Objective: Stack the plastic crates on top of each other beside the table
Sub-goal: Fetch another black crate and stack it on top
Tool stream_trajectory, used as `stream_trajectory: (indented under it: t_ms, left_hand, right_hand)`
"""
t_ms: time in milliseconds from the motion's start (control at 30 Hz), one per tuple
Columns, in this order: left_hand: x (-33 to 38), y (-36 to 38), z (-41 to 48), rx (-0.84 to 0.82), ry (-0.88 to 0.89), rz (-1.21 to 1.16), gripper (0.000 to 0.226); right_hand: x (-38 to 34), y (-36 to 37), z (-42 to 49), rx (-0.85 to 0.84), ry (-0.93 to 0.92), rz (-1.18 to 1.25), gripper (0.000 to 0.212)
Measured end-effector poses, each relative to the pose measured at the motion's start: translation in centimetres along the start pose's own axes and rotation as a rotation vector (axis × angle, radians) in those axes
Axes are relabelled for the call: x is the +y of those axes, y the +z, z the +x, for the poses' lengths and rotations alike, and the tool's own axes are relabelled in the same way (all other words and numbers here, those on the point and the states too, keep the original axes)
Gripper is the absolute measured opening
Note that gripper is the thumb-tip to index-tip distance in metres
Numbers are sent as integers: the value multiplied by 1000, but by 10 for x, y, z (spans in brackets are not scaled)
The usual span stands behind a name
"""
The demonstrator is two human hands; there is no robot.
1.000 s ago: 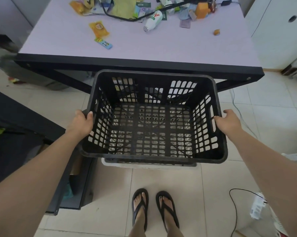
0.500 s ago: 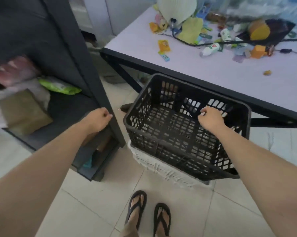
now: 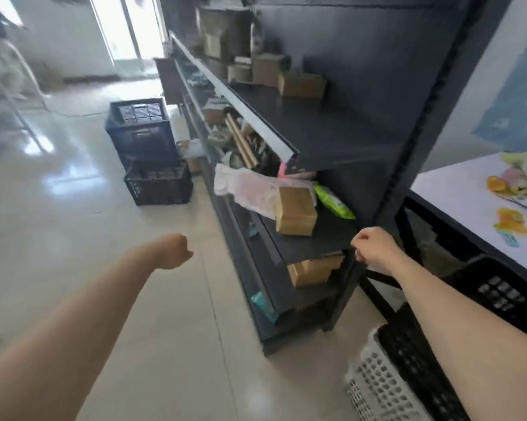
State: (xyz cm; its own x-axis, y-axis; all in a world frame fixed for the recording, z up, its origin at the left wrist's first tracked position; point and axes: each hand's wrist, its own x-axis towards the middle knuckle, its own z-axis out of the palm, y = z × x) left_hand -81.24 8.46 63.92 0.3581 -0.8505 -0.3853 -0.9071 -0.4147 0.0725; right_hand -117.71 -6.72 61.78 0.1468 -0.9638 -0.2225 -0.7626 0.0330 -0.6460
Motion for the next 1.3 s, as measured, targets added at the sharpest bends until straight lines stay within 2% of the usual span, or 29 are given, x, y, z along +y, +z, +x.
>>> stream_trajectory:
  t_ms: [167, 233, 400, 500, 633, 1100, 1300]
  left_hand:
    - [-165, -11, -26, -4, -171, 19, 44]
    - [-226, -21, -31, -1, -231, -8, 44]
    - [-338, -54, -15, 152, -346, -175, 38]
    - [-376, -62, 13, 204, -347, -223, 36]
    - [-415, -73, 72, 192, -319, -224, 37]
    - [-547, -204, 339, 114, -378, -192, 33]
    - [-609, -251, 473, 84, -314, -140, 35]
  right_hand:
    - [-126, 117, 2, -238, -89, -84, 17]
    - [-174, 159, 3, -291, -157, -130, 22]
    - [-281, 233, 16, -383, -239, -182, 18]
    - [-331, 268, 38, -409, -269, -183, 16]
    - [-393, 314, 83, -445, -335, -253, 13]
    - [-619, 422, 343, -514, -365, -346, 15]
    - [-710, 480, 451, -543, -376, -469, 20]
